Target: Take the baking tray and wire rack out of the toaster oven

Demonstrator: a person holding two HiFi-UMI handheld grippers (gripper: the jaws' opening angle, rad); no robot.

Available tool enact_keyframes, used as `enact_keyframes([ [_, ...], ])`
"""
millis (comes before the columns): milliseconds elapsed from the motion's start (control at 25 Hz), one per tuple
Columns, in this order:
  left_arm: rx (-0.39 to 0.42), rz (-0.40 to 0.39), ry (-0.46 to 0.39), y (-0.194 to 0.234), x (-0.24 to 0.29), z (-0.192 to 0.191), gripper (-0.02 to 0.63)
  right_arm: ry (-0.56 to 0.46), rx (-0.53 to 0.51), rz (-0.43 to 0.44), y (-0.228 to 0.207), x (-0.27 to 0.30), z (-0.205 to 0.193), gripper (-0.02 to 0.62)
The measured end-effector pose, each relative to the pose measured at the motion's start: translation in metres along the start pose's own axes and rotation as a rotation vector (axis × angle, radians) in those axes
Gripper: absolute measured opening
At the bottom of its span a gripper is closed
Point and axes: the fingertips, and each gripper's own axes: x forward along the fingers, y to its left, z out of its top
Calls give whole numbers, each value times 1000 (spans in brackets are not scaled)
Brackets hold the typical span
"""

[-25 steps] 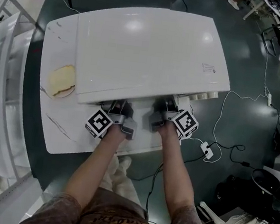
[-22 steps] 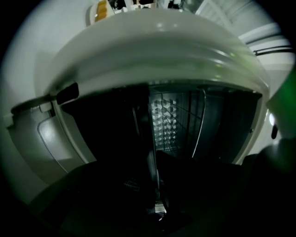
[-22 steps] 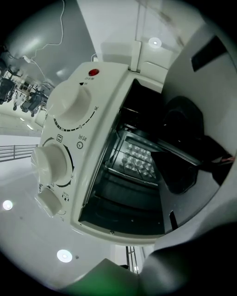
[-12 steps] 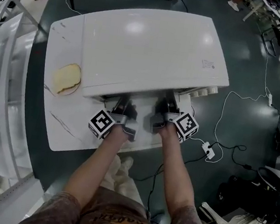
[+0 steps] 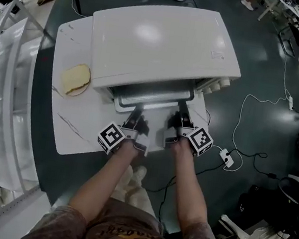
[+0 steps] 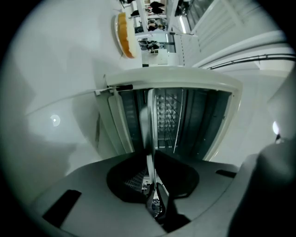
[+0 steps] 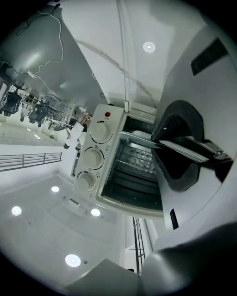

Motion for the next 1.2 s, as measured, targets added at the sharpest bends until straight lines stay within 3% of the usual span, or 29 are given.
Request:
enact_keyframes([
  [800,-47,-23,70,8,-85,-65,46,-30,14,-30,-17,-115,-16,37],
  [1200,-47,-30,128,1,-121,-91,44,-63,10,3,-5,-167,-19,35],
])
